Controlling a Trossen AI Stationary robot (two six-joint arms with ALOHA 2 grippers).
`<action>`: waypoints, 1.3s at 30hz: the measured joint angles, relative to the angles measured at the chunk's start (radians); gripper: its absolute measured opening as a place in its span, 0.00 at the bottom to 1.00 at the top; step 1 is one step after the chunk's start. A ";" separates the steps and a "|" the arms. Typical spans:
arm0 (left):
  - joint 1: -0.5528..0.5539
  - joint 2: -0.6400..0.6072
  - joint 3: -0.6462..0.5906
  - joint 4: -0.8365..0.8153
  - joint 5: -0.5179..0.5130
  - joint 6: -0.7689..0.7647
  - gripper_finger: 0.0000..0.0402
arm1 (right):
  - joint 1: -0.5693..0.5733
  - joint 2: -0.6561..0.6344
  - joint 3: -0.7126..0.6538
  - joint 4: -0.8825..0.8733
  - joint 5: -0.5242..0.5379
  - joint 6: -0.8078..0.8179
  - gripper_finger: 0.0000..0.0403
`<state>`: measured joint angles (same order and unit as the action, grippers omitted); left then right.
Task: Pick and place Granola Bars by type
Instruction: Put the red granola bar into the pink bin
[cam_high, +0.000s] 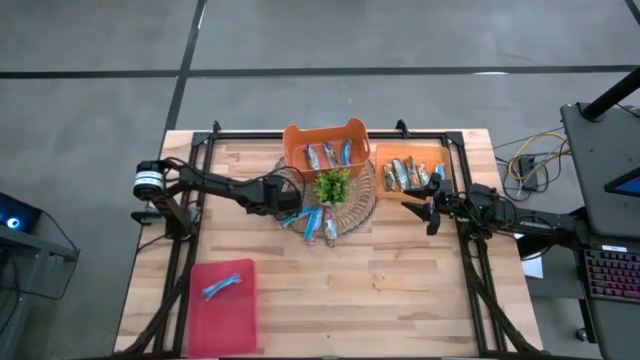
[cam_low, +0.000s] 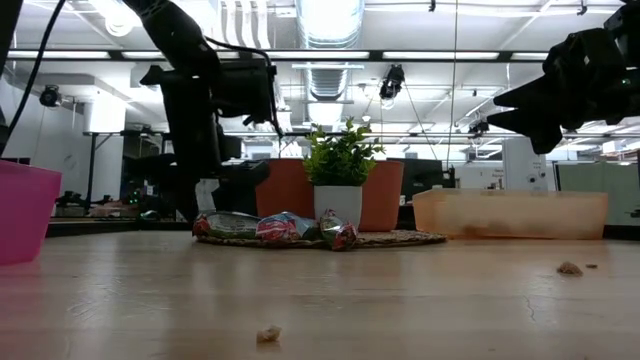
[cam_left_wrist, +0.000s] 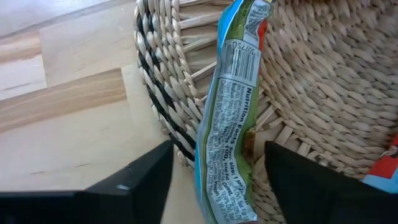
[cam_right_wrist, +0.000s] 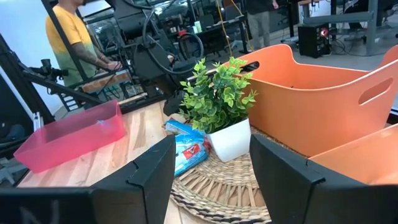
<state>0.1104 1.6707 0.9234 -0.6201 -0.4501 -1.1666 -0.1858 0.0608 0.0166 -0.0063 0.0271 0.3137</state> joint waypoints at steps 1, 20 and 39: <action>0.000 0.000 -0.001 0.000 0.003 -0.005 0.54 | 0.000 0.000 0.000 0.000 0.000 0.000 0.49; 0.000 -0.006 -0.028 0.000 0.004 -0.044 0.04 | 0.000 0.000 0.000 0.000 0.000 0.000 0.49; -0.110 -0.293 0.160 -0.461 0.085 0.077 0.03 | 0.000 0.000 0.000 0.000 0.000 0.000 0.49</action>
<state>0.0006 1.3773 1.0830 -1.0812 -0.3653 -1.0896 -0.1860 0.0605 0.0166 -0.0059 0.0273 0.3136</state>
